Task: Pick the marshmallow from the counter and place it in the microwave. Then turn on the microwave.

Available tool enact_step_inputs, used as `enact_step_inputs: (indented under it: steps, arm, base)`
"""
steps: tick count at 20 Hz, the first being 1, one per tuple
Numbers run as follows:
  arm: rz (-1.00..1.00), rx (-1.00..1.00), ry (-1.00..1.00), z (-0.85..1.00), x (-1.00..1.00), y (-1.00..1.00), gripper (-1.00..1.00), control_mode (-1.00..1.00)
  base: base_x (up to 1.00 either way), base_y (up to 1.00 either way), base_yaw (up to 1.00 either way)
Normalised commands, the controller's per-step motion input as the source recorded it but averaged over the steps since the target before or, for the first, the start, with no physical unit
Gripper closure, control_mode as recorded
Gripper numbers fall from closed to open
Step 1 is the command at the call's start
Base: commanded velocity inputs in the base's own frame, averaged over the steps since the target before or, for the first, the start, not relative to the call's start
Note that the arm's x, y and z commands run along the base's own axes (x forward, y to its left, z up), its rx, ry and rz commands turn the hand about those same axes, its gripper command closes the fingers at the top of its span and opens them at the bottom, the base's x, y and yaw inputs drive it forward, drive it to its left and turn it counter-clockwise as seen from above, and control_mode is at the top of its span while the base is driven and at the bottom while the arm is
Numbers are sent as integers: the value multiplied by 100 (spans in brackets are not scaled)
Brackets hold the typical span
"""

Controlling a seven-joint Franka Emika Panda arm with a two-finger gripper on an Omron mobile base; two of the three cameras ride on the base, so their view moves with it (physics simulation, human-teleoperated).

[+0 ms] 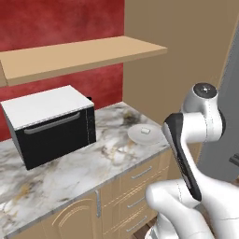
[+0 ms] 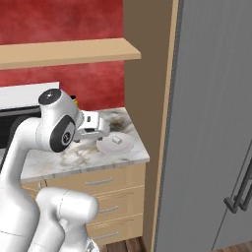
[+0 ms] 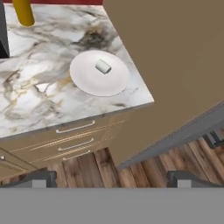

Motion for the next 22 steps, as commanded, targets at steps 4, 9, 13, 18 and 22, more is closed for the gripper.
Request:
enact_step_inputs:
  steps: [4,9,13,18,22]
  arm:
    - [3,0,6,-18,39,4,-100,-100]
    - [5,0,8,-7,31,5,-100,-100]
    - [4,0,11,-7,25,0,-100,-100]
    - [3,0,6,-12,20,0,-100,-100]
    - [3,0,6,-27,27,0,-100,-100]
  base:
    - [0,0,0]
    - [0,0,0]
    - [0,0,0]
    - [0,0,0]
    - [0,0,0]
